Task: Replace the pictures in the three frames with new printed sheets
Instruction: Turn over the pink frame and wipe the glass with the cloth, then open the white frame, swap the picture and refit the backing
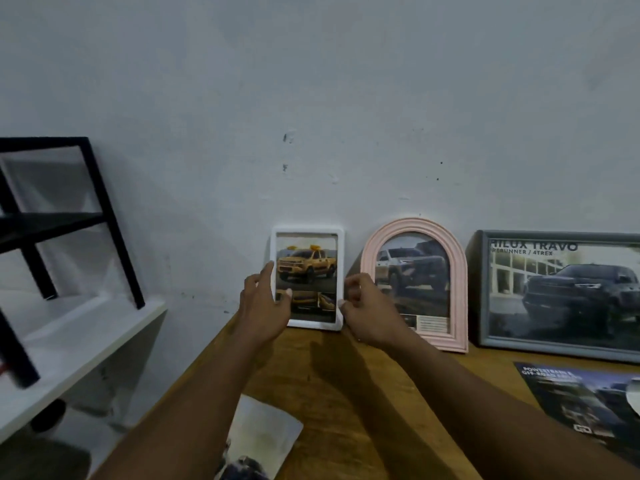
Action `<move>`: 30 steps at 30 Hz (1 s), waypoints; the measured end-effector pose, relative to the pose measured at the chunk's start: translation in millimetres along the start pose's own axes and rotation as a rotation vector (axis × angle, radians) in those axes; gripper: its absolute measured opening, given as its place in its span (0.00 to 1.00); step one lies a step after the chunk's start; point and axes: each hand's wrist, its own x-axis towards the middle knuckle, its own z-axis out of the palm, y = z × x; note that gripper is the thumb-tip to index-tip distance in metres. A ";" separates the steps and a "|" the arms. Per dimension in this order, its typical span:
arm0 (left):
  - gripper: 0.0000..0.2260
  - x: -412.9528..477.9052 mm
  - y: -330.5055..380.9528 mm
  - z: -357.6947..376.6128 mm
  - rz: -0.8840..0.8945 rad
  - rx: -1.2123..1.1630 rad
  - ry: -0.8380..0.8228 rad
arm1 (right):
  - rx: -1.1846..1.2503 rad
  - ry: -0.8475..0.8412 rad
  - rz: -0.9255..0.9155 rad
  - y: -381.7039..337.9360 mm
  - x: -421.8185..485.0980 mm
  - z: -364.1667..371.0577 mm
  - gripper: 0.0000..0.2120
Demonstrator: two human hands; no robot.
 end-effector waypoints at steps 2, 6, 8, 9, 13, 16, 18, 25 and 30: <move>0.29 7.9 -11.9 0.3 -0.045 -0.061 0.014 | 0.029 -0.009 0.017 4.2 13.1 23.0 0.23; 0.26 25.1 -23.8 13.4 -0.133 -0.181 0.036 | 0.057 0.100 0.060 23.1 41.8 54.8 0.28; 0.24 34.5 -29.2 20.9 -0.188 -0.235 0.023 | 0.089 0.112 0.072 30.3 52.4 62.3 0.28; 0.23 38.4 -31.3 23.5 -0.214 -0.263 0.011 | 0.110 0.110 0.069 33.1 56.7 64.7 0.27; 0.22 43.0 -31.2 28.8 -0.248 -0.394 -0.032 | 0.138 0.140 0.055 38.5 66.4 70.3 0.25; 0.22 37.5 -28.8 28.3 -0.233 -0.421 -0.007 | 0.119 0.170 0.039 38.6 64.1 71.2 0.25; 0.22 30.3 -28.1 21.5 -0.232 -0.418 0.024 | 0.133 0.153 0.014 34.4 56.1 68.3 0.24; 0.25 -21.5 -3.6 -14.2 -0.207 -0.409 -0.014 | 0.163 0.114 -0.082 5.4 -3.2 28.3 0.20; 0.24 -79.3 41.7 -27.4 -0.190 -0.413 -0.110 | 0.186 0.114 -0.088 -10.7 -65.2 -23.3 0.17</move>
